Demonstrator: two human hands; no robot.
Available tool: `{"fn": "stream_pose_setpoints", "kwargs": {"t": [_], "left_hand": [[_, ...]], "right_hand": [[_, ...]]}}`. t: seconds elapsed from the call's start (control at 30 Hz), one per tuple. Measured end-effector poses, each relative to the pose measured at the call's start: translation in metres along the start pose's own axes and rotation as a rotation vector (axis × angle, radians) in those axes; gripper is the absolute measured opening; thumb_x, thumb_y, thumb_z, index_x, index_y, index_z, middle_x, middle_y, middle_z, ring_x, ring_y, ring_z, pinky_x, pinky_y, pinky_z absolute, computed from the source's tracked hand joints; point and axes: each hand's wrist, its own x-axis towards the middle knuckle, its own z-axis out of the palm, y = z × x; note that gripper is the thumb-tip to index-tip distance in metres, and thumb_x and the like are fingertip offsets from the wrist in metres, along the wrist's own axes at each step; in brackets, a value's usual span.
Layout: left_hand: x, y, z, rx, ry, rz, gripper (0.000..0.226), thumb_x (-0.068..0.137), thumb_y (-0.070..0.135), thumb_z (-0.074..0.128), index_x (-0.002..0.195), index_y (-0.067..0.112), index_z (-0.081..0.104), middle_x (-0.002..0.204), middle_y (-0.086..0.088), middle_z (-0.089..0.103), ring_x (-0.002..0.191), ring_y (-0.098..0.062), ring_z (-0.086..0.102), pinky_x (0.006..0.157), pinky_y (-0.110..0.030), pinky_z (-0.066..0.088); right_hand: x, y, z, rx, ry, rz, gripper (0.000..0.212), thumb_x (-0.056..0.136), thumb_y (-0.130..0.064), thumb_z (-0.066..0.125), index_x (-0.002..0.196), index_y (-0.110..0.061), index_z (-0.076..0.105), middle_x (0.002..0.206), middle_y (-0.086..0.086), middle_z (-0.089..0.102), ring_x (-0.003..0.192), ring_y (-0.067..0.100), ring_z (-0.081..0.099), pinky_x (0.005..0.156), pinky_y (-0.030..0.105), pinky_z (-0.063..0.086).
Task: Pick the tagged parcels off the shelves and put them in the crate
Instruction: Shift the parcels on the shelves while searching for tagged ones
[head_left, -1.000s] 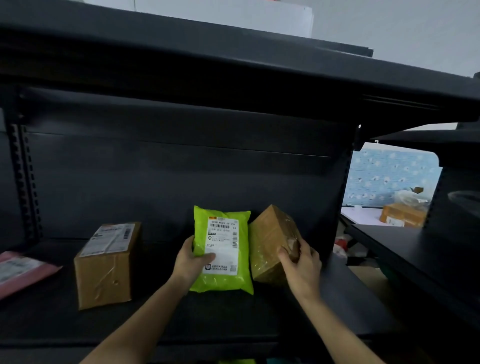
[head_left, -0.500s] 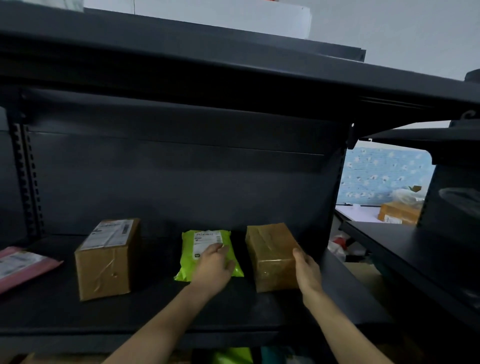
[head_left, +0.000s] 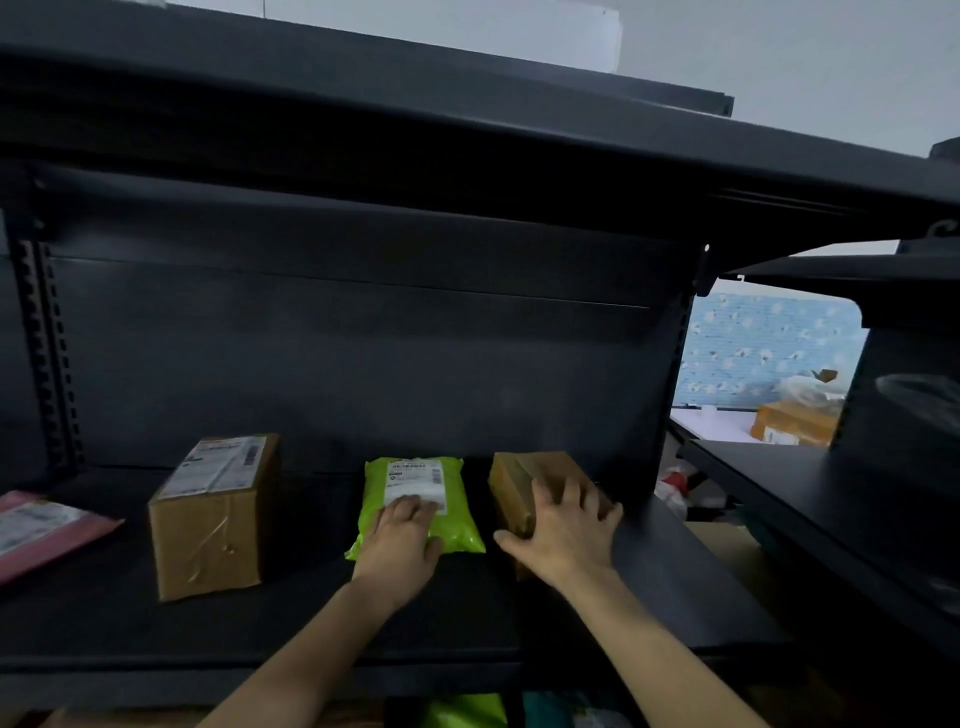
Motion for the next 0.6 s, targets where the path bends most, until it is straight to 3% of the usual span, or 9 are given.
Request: {"fn": "stream_pose_setpoints", "kwargs": {"t": [0.13,0.2,0.33,0.37,0.5,0.6], "left_hand": [[-0.001,-0.008,-0.001,-0.028,0.005,-0.009,0.050,0.094,0.034,0.044,0.143,0.026,0.033,0.149,-0.001,0.032,0.138,-0.019,0.027,0.113,-0.030,0.021],[-0.001,-0.009,-0.001,-0.035,0.011,-0.011,0.050,0.094,0.034,0.045,0.142,0.027,0.034,0.147,0.001,0.034,0.136,-0.020,0.029,0.111,-0.029,0.024],[0.003,-0.008,-0.001,-0.032,0.016,-0.004,0.050,0.093,0.033,0.045,0.142,0.026,0.035,0.147,0.001,0.035,0.136,-0.019,0.030,0.110,-0.029,0.025],[0.004,-0.008,-0.002,-0.029,0.014,-0.003,0.050,0.093,0.032,0.046,0.142,0.026,0.035,0.146,0.000,0.035,0.136,-0.020,0.031,0.110,-0.029,0.025],[0.005,-0.014,-0.001,0.031,-0.027,0.017,0.055,0.091,0.028,0.051,0.143,0.026,0.033,0.147,0.000,0.034,0.136,-0.020,0.031,0.111,-0.030,0.026],[0.004,-0.021,0.000,0.070,-0.039,0.036,0.056,0.090,0.024,0.052,0.142,0.029,0.035,0.145,0.002,0.036,0.134,-0.019,0.033,0.110,-0.029,0.030]], "right_hand": [[0.005,0.009,-0.003,0.034,0.083,0.056,0.068,0.079,-0.064,0.043,0.140,-0.036,0.031,0.139,0.007,0.043,0.126,0.034,0.034,0.101,0.054,0.027],[0.008,0.019,-0.004,0.210,0.124,0.121,0.060,0.080,-0.061,0.043,0.135,-0.038,0.038,0.134,0.005,0.049,0.121,0.033,0.038,0.098,0.051,0.029],[0.007,0.034,-0.002,1.234,0.116,0.338,0.023,0.085,-0.044,0.050,0.100,-0.029,0.060,0.115,0.006,0.064,0.103,0.026,0.055,0.093,0.039,0.042],[0.005,0.036,0.000,1.360,0.097,0.387,0.020,0.087,-0.041,0.052,0.095,-0.026,0.061,0.111,0.006,0.065,0.098,0.023,0.057,0.087,0.034,0.043],[0.004,0.045,0.007,1.367,0.059,0.430,0.033,0.090,-0.043,0.050,0.108,-0.017,0.061,0.109,0.008,0.063,0.098,0.025,0.056,0.084,0.031,0.041],[0.008,0.045,0.000,0.947,0.237,0.346,0.046,0.092,-0.041,0.047,0.129,-0.014,0.049,0.128,0.017,0.054,0.116,0.034,0.048,0.094,0.040,0.040]]}}
